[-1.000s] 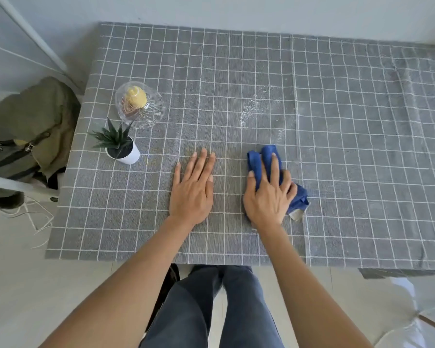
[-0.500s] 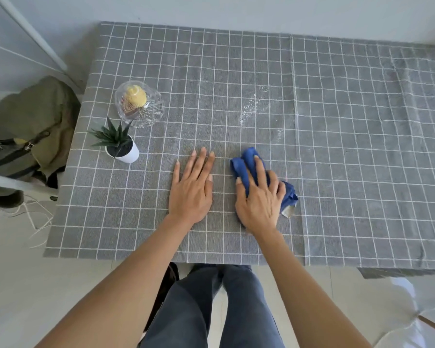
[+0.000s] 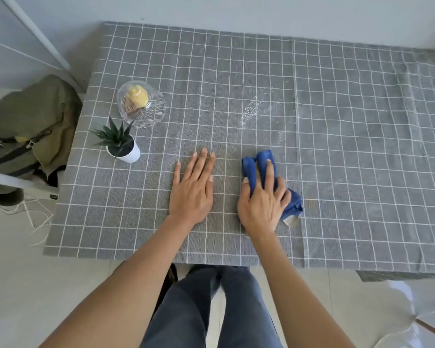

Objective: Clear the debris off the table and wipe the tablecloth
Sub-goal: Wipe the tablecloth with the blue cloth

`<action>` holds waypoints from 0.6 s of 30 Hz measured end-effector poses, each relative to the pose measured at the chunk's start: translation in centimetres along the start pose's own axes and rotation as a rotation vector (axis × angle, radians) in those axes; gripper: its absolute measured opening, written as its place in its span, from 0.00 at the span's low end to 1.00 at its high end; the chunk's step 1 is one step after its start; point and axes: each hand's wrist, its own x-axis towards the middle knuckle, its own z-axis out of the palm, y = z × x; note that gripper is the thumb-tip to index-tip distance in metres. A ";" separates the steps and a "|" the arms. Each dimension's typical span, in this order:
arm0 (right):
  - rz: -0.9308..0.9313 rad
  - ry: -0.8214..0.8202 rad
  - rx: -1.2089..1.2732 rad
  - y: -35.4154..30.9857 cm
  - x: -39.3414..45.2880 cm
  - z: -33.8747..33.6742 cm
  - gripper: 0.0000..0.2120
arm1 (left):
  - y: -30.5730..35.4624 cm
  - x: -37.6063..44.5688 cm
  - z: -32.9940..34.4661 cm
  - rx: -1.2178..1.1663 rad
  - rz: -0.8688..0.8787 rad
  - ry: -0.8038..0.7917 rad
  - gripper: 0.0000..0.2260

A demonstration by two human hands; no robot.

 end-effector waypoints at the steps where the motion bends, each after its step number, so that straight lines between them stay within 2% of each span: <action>1: -0.051 -0.015 -0.002 -0.8 -0.8 0.3 0.25 | 0.0 0.0 0.0 -0.002 0.001 0.003 0.23; 4: -0.189 -0.036 -0.038 -0.8 -2.2 0.7 0.24 | -0.1 0.0 0.0 -0.008 0.004 -0.001 0.24; 9: 0.042 -0.004 -0.018 2.0 -0.6 -0.2 0.26 | 0.0 0.0 -0.1 -0.015 0.004 -0.010 0.23; 11: -0.028 -0.016 0.005 1.0 -1.6 -0.3 0.26 | 0.0 0.0 0.0 -0.009 0.002 0.001 0.23; 14: -0.249 -0.038 -0.040 0.7 -3.8 0.3 0.24 | -0.1 -0.1 0.0 -0.002 0.003 0.001 0.23; 15: -0.254 -0.032 -0.049 1.2 -3.6 0.2 0.24 | 0.0 -0.1 -0.1 -0.005 0.003 -0.006 0.23; 18: -0.083 0.004 -0.017 2.2 -2.3 -0.1 0.26 | 0.0 0.0 -0.2 -0.014 -0.001 -0.027 0.24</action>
